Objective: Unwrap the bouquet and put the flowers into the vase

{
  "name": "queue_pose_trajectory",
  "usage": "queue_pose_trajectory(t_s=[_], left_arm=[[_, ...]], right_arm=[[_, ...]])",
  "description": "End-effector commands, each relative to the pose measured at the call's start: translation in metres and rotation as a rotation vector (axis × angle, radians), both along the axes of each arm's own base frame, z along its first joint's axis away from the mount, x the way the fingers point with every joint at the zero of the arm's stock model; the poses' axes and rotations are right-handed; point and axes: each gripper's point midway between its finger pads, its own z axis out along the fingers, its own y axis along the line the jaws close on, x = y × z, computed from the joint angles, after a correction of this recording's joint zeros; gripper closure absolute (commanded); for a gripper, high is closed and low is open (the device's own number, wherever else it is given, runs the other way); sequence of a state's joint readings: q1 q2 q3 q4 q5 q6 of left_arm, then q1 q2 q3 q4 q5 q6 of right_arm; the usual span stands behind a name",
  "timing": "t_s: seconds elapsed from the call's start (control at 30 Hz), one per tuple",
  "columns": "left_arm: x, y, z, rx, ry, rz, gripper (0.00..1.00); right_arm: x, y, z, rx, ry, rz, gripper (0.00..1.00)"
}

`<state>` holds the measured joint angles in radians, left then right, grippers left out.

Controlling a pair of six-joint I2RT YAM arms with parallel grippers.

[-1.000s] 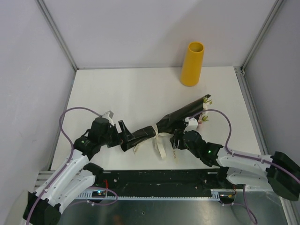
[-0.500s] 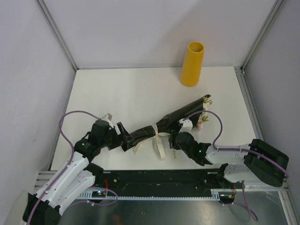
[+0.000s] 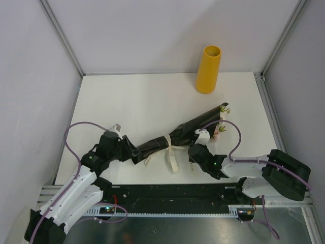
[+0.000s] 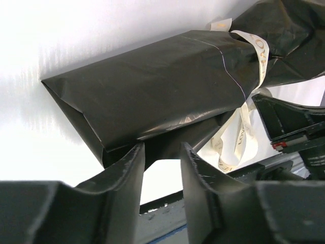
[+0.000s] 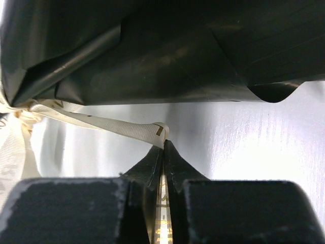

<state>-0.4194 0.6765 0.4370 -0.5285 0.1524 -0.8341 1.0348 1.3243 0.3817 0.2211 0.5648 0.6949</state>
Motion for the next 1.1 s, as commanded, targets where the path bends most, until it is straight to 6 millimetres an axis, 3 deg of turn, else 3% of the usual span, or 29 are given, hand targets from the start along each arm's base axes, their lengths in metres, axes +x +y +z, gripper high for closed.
queue_pose_trajectory(t_s=[0.0, 0.1, 0.17, 0.3, 0.53, 0.67, 0.77, 0.83, 0.93, 1.0, 1.07], left_arm=[[0.008, -0.001, 0.005, -0.020, -0.041, 0.020, 0.69], [0.008, -0.001, 0.004, -0.020, -0.038, 0.024, 0.92], [0.008, 0.000, 0.003, -0.021, -0.035, 0.029, 0.98], [0.009, 0.001, 0.001, -0.019, -0.032, 0.040, 1.00], [0.011, 0.005, -0.004, 0.000, -0.020, 0.067, 1.00], [0.011, 0.005, -0.007, 0.003, -0.008, 0.072, 1.00], [0.015, 0.003, 0.003, 0.020, -0.050, 0.030, 1.00], [0.018, 0.000, 0.016, 0.027, -0.091, -0.019, 0.87], [0.021, -0.009, 0.037, 0.013, -0.135, -0.080, 0.50], [0.023, -0.017, 0.048, 0.015, -0.162, -0.124, 0.37], [0.022, -0.027, 0.055, 0.044, -0.190, -0.183, 0.31]], right_arm=[[0.010, 0.001, 0.032, 0.040, -0.059, -0.056, 0.98], [0.010, -0.005, 0.046, 0.053, -0.079, -0.070, 1.00], [0.011, -0.010, 0.057, 0.065, -0.099, -0.082, 1.00], [0.013, -0.022, 0.083, 0.112, -0.150, -0.118, 1.00], [0.010, -0.046, 0.107, 0.165, -0.169, -0.157, 1.00], [0.006, -0.054, 0.127, 0.232, -0.195, -0.161, 1.00], [0.003, -0.051, 0.136, 0.255, -0.210, -0.125, 1.00], [0.001, -0.047, 0.135, 0.252, -0.202, -0.090, 1.00], [-0.002, -0.042, 0.131, 0.254, -0.178, -0.066, 1.00], [-0.003, -0.040, 0.132, 0.263, -0.169, -0.063, 1.00], [-0.004, -0.040, 0.133, 0.266, -0.162, -0.061, 1.00]])
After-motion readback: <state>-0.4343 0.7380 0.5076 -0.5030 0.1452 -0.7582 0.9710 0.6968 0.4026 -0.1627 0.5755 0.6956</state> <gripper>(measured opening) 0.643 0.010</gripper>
